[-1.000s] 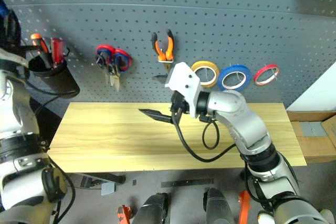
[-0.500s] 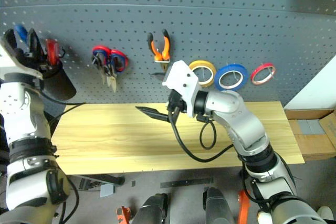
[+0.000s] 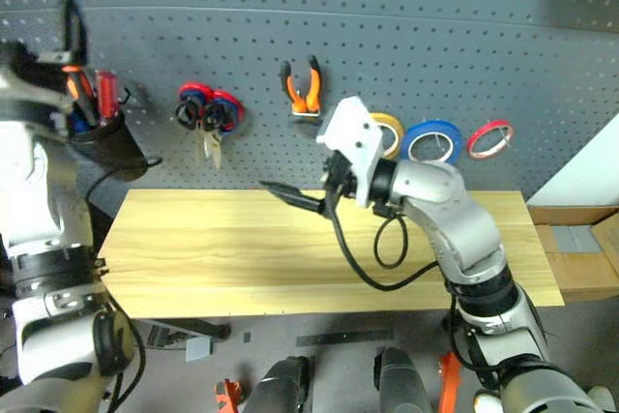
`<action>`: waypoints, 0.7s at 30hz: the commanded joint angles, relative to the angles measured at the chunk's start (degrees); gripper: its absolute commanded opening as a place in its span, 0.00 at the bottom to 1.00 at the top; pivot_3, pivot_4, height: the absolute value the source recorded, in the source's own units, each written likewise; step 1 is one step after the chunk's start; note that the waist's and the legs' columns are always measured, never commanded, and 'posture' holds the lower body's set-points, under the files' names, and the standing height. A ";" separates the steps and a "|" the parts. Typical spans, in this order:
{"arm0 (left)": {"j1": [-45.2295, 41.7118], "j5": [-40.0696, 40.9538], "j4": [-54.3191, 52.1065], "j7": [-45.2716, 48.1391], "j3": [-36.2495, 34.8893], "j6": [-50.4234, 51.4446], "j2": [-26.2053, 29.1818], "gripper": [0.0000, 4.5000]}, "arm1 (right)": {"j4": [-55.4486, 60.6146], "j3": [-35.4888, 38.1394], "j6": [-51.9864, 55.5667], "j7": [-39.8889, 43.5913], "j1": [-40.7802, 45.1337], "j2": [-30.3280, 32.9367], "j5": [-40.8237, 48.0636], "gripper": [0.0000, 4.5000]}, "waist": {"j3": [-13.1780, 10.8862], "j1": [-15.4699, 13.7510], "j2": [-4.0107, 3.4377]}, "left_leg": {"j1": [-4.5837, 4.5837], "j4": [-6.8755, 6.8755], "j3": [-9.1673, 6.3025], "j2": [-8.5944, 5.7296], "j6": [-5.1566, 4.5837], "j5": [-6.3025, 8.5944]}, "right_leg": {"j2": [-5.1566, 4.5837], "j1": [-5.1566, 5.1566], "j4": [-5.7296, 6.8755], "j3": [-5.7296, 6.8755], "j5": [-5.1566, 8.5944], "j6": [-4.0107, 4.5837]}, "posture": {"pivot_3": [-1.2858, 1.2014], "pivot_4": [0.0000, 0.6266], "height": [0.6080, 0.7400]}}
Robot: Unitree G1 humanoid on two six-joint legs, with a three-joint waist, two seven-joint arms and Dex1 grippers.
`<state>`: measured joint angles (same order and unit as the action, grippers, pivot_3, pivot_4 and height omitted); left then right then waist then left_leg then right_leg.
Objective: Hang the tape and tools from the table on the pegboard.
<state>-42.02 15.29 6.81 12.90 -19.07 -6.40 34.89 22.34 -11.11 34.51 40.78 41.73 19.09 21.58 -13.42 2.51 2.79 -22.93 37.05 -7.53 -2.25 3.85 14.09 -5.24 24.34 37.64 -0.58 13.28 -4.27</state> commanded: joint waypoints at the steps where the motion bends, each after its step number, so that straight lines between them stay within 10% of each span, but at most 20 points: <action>1: 3.00 4.64 -10.04 6.10 5.26 9.57 -0.46 0.99 | 4.96 4.48 0.56 0.81 -3.00 3.83 2.06 1.00 | 0.53 0.20 -0.24 | 0.00 -0.01 0.01 0.01 0.00 0.00 | 0.00 0.00 -0.02 0.00 0.00 0.00 | 0.49 0.23 1.00; 10: 20.96 10.65 -27.71 5.20 10.06 36.06 -1.93 0.99 | 9.58 9.13 3.39 -3.35 -16.11 9.78 2.57 1.00 | 0.83 2.66 -0.52 | 0.33 -0.05 0.36 0.14 -0.15 0.06 | 0.15 0.01 0.33 -0.40 0.01 0.00 | 0.48 0.20 1.00; 21: 36.53 1.46 -24.29 -2.67 11.10 29.04 -14.32 0.99 | -8.95 7.18 -16.30 -18.29 -31.59 0.95 -12.14 1.00 | 4.78 2.06 -0.82 | 1.02 -0.07 0.47 0.14 -0.15 0.05 | 0.14 -0.70 0.17 -0.42 0.01 0.00 | 0.49 0.09 1.00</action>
<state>-7.32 18.30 -19.09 10.67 -7.94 24.60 21.33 16.36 -4.83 24.44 26.37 10.12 20.97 12.82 -8.64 4.57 1.97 -21.67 36.89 -7.02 -2.08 3.69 14.15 -5.07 23.40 37.63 -1.02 13.29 -4.27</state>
